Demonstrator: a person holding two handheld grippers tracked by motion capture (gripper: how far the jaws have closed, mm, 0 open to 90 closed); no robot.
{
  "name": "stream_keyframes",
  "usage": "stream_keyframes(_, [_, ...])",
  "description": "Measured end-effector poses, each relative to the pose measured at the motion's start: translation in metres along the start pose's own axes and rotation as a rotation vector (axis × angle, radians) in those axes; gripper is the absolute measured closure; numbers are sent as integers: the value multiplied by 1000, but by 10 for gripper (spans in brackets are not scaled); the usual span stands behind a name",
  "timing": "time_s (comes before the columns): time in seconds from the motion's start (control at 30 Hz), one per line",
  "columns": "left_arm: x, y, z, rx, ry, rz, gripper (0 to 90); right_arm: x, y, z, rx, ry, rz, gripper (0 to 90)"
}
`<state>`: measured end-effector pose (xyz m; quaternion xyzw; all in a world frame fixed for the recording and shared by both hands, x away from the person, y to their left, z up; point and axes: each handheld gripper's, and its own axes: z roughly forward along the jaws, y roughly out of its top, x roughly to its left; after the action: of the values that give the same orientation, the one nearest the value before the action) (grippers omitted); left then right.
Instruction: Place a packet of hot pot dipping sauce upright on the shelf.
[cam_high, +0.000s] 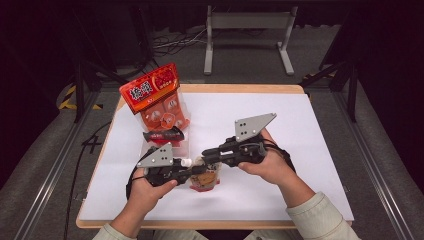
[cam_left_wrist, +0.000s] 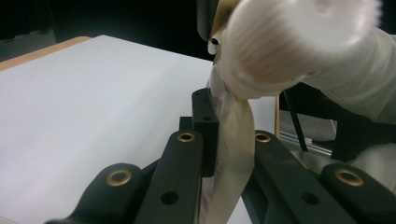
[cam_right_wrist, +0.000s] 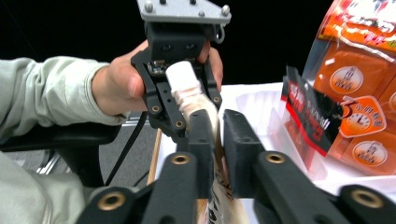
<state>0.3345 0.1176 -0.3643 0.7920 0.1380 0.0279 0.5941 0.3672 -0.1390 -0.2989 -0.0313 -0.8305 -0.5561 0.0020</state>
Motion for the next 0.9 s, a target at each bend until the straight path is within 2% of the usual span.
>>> stream_keyframes(0.07, [0, 2, -1, 5, 4, 3, 882, 0, 1, -4, -28, -8, 3, 744])
stream_keyframes(0.2, [2, 7, -4, 17, -6, 11, 883, 0, 0, -16, -77, -43, 19, 616])
stream_keyframes(0.27, [3, 10, -7, 25, -9, 11, 884, 1, -3, -22, -115, -88, 28, 518])
stream_keyframes(0.3, [4, 11, -8, 27, -8, 9, 883, 1, -5, -26, -132, -111, 30, 504])
stream_keyframes(0.37, [5, 14, -12, 26, -5, 14, 884, 1, -10, -31, -151, -129, 48, 498])
stream_keyframes(0.43, [8, 17, -17, 30, -3, 23, 884, 3, -17, -40, -156, -173, 64, 485])
stream_keyframes(0.47, [8, 17, -17, 30, -3, 23, 884, 3, -17, -40, -156, -173, 64, 485])
stream_keyframes(0.57, [12, 22, -26, 15, 1, 26, 884, 4, -31, -56, -173, -210, 92, 480])
stream_keyframes(0.73, [16, 28, -37, -2, -1, 36, 884, 4, -47, -78, -225, -237, 138, 474])
stream_keyframes(0.87, [20, 31, -42, -16, 4, 38, 883, 3, -52, -86, -201, -283, 138, 461])
stream_keyframes(0.9, [21, 33, -46, -22, 23, 36, 883, 3, -54, -87, -188, -304, 135, 455])
